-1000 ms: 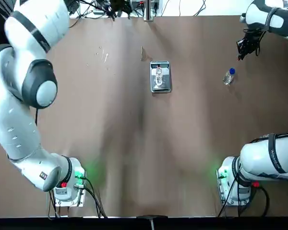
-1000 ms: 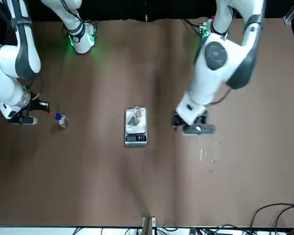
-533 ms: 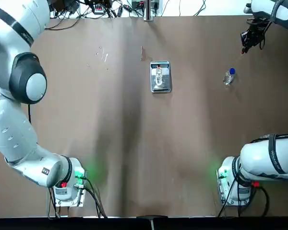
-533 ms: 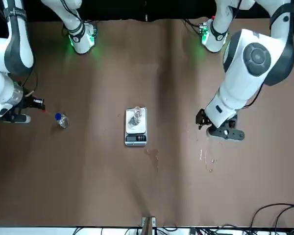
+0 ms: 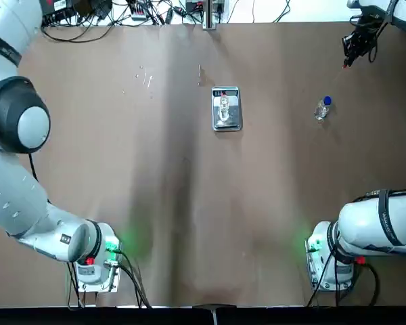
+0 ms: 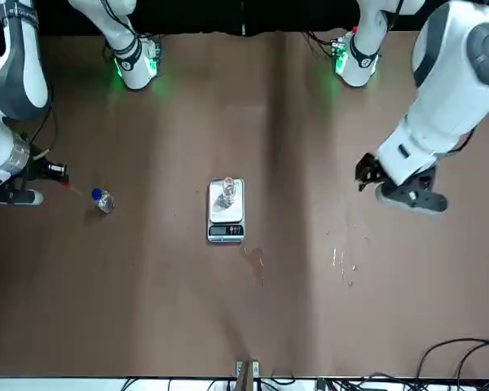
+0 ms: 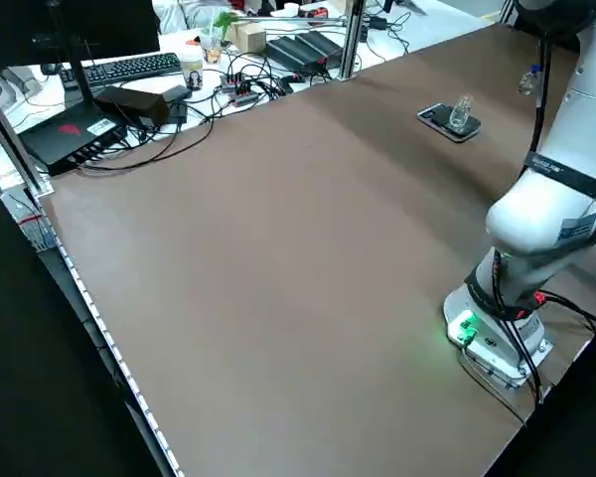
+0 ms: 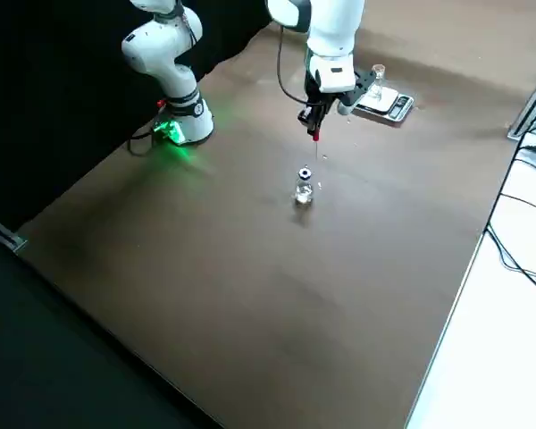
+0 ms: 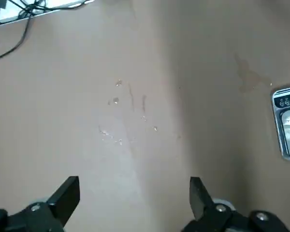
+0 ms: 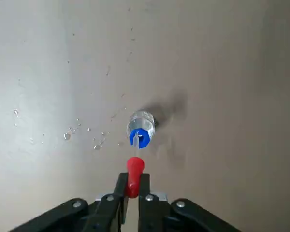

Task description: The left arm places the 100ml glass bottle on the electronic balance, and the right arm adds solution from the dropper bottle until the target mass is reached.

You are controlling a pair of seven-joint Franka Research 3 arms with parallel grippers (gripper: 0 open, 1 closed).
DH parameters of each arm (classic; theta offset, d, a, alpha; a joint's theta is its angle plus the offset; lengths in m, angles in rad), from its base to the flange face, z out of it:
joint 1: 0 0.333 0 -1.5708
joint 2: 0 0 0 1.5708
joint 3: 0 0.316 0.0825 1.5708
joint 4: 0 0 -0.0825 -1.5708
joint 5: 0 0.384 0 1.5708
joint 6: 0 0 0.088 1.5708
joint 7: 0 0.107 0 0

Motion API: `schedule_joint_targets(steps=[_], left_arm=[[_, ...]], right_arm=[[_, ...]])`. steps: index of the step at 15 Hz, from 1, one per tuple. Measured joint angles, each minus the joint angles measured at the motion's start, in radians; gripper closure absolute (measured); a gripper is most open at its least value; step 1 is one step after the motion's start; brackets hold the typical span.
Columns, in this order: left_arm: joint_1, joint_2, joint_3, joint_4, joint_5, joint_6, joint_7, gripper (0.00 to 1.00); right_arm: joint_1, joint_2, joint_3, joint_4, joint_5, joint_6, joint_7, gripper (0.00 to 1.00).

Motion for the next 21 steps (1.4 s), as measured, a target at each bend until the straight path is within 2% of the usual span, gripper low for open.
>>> schedule_joint_targets(steps=[7,11,16,18,21], left_arm=[[0.03,-0.025,0.002,-0.008,0.0,-0.054,0.009,0.0],[0.052,-0.03,0.004,-0.008,0.001,-0.132,0.009,0.0],[0.167,-0.068,0.004,-0.007,0.001,-0.15,0.026,0.0],[0.178,-0.07,0.004,-0.008,0.001,-0.153,0.023,0.0],[0.173,-0.077,0.001,-0.008,0.001,-0.169,0.011,0.0]], right_arm=[[0.08,-0.002,0.008,0.043,0.007,-0.043,0.068,0.87],[0.138,-0.004,0.01,0.07,0.067,-0.079,0.126,0.88],[0.21,-0.004,0.013,0.075,0.154,-0.079,0.185,0.88],[0.232,-0.004,0.013,0.078,0.197,-0.079,0.193,0.89],[0.309,-0.004,0.014,0.103,0.256,-0.077,0.279,0.88]])
